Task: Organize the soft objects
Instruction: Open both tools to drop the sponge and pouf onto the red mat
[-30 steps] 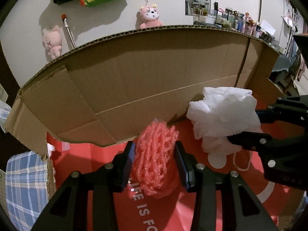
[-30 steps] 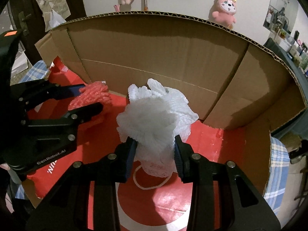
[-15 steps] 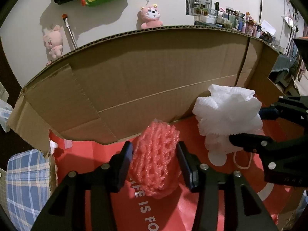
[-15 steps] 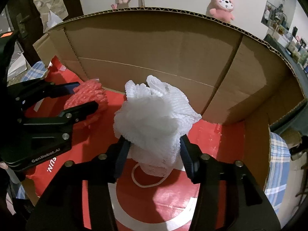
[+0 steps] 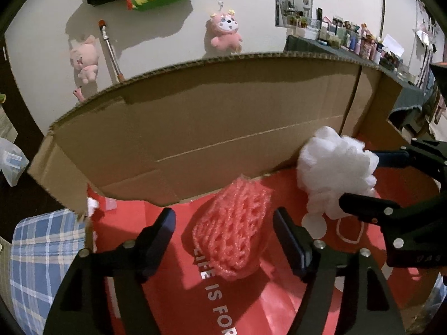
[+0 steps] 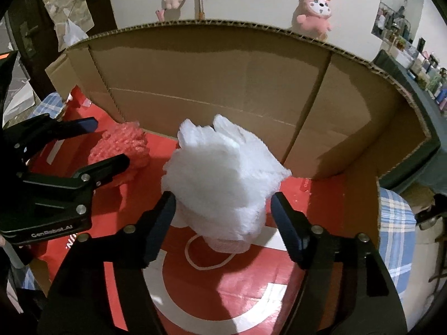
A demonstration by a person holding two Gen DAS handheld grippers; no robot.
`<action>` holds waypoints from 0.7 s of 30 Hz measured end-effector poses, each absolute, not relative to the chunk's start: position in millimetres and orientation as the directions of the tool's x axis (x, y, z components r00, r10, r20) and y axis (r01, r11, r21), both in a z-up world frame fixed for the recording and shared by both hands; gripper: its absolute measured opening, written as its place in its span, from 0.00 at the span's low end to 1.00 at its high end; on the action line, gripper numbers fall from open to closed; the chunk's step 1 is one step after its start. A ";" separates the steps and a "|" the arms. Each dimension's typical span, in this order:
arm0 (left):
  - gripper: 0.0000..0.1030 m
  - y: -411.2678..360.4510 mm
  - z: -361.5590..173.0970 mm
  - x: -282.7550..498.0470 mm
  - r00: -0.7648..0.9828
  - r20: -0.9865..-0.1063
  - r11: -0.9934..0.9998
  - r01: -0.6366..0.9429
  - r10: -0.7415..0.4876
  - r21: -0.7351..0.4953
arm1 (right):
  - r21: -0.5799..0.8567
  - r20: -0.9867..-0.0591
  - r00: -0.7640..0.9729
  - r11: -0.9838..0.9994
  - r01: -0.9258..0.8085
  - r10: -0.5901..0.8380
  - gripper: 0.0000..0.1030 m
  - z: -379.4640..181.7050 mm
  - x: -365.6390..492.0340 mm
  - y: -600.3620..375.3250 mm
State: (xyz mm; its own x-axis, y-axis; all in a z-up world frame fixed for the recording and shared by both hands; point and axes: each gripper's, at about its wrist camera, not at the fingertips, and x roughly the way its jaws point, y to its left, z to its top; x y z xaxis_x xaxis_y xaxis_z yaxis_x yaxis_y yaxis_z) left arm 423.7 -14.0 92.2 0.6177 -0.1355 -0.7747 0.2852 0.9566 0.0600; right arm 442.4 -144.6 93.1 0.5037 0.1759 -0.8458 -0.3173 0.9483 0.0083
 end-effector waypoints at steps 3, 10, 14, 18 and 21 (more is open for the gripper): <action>0.77 -10.5 101.6 415.5 0.633 -0.761 0.960 0.277 -0.143 0.049 | 0.012 -0.839 0.515 0.952 -0.305 0.176 0.72 100.3 437.0 -147.4; 0.90 0.3 131.3 387.9 0.685 -0.709 0.967 0.256 -0.169 0.017 | 0.019 -0.815 0.549 0.956 -0.291 0.183 0.74 124.1 415.9 -153.1; 0.96 5.7 153.8 362.7 0.722 -0.669 0.970 0.243 -0.180 0.002 | 0.021 -0.786 0.588 0.959 -0.284 0.191 0.79 145.6 392.5 -157.0; 1.00 10.3 176.3 330.9 0.763 -0.619 0.972 0.233 -0.188 -0.008 | 0.035 -0.754 0.624 0.961 -0.276 0.206 0.79 167.9 367.9 -164.7; 1.00 14.7 189.9 307.1 0.784 -0.584 0.972 0.234 -0.208 -0.031 | 0.036 -0.717 0.664 0.963 -0.268 0.212 0.80 186.0 340.6 -170.4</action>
State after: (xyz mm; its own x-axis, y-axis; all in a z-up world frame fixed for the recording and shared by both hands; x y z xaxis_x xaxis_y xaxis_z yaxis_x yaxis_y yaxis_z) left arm 307.1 14.7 189.9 0.7844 -0.2079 -0.5844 0.2344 0.9717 -0.0311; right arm 340.6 -170.4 186.0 0.6639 0.2119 -0.7171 -0.2681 0.9627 0.0362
